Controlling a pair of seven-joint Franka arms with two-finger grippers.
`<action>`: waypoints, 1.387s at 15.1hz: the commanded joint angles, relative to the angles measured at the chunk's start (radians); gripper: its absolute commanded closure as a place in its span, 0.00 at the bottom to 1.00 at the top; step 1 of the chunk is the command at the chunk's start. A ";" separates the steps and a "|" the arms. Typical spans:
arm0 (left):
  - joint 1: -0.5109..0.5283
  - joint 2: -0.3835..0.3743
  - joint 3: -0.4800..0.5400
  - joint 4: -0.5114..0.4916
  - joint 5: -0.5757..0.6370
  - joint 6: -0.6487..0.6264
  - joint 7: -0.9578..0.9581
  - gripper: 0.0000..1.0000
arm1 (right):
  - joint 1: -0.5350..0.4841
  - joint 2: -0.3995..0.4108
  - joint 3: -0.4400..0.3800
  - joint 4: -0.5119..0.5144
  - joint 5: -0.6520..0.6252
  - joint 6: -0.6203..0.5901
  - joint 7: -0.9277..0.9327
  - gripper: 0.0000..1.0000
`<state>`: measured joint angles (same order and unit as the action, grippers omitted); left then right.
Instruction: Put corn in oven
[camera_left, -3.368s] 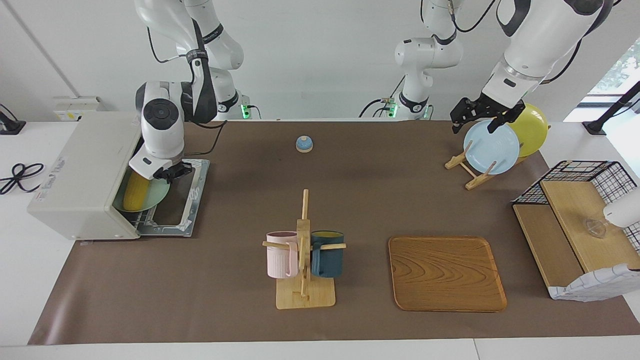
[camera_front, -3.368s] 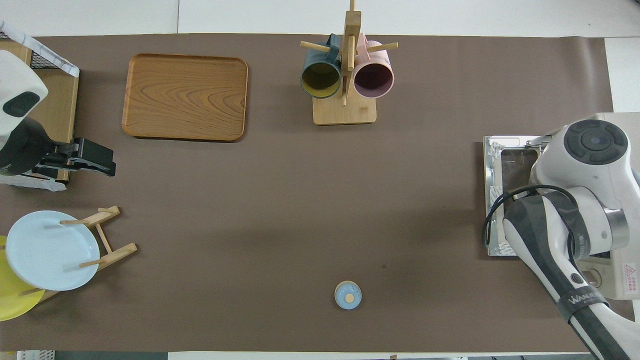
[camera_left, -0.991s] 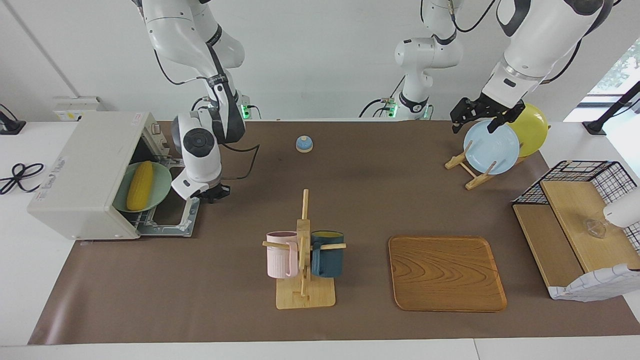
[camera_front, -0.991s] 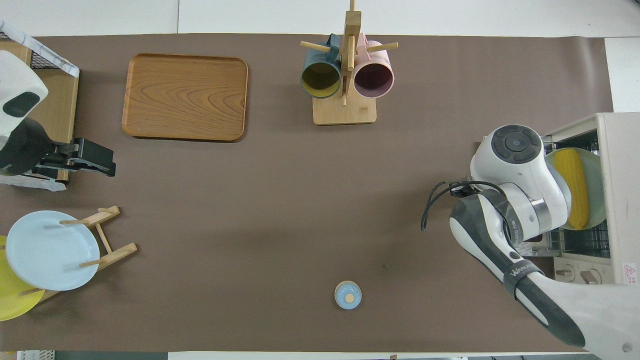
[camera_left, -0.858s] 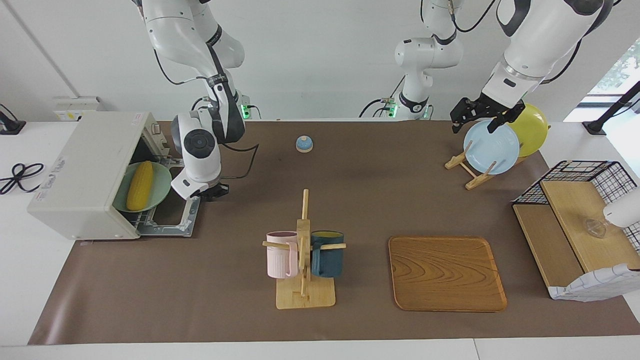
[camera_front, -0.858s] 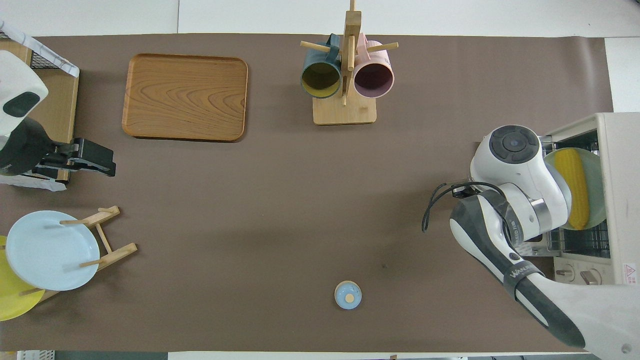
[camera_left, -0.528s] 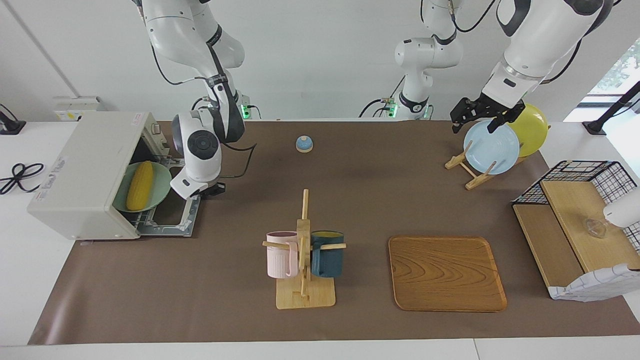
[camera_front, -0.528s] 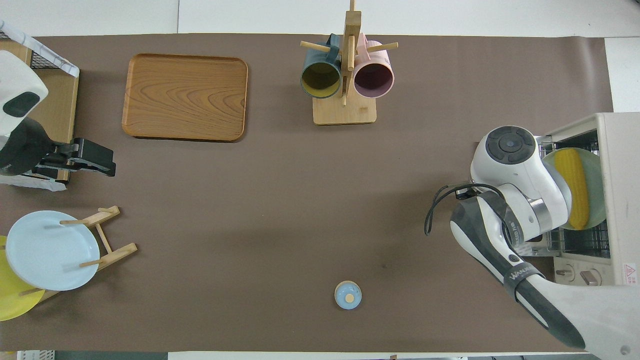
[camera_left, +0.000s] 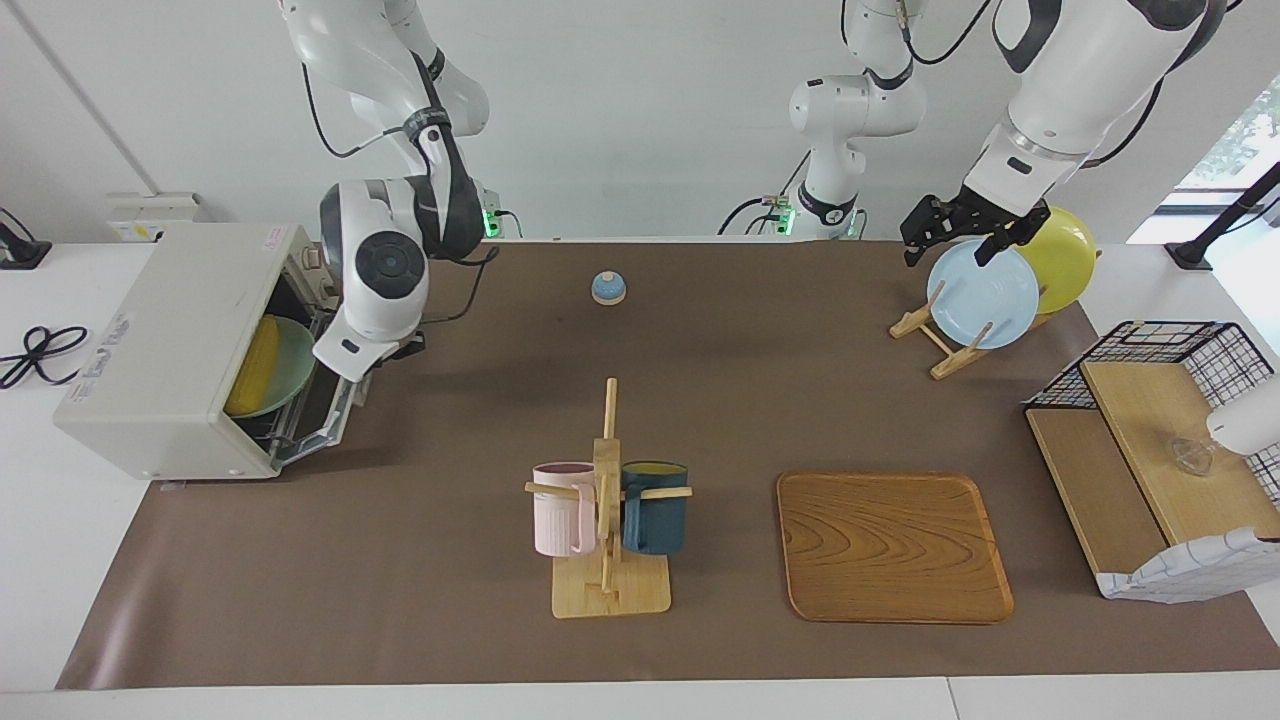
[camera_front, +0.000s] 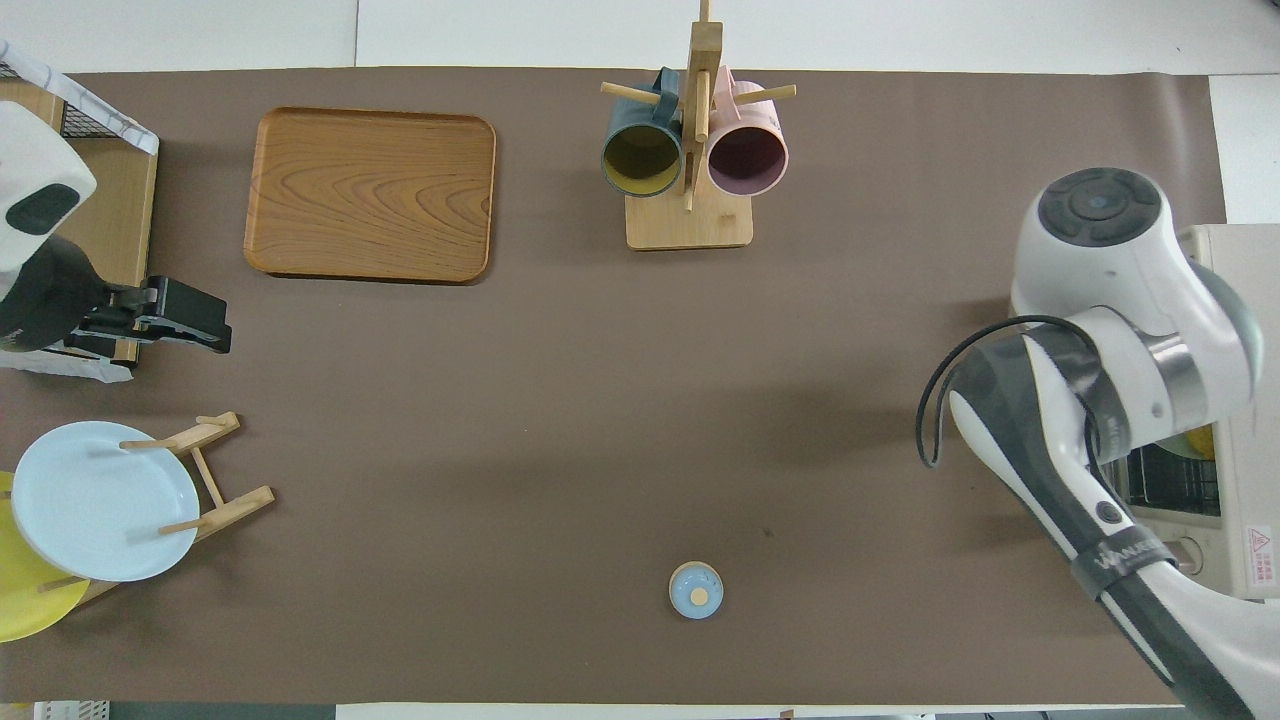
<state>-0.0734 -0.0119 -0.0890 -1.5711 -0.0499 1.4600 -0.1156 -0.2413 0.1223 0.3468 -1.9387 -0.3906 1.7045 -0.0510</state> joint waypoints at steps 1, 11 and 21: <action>-0.002 -0.016 0.003 -0.010 0.016 -0.010 0.005 0.00 | -0.122 -0.013 -0.020 0.009 -0.039 0.043 -0.153 1.00; -0.002 -0.017 0.003 -0.010 0.016 -0.010 0.005 0.00 | -0.173 -0.029 -0.031 0.284 0.274 -0.165 -0.219 0.85; -0.002 -0.016 0.003 -0.010 0.016 -0.010 0.005 0.00 | -0.162 -0.101 0.001 0.385 0.340 -0.212 -0.216 0.00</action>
<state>-0.0734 -0.0120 -0.0890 -1.5712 -0.0499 1.4599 -0.1156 -0.3960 0.0132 0.3434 -1.5661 -0.0773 1.4996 -0.2539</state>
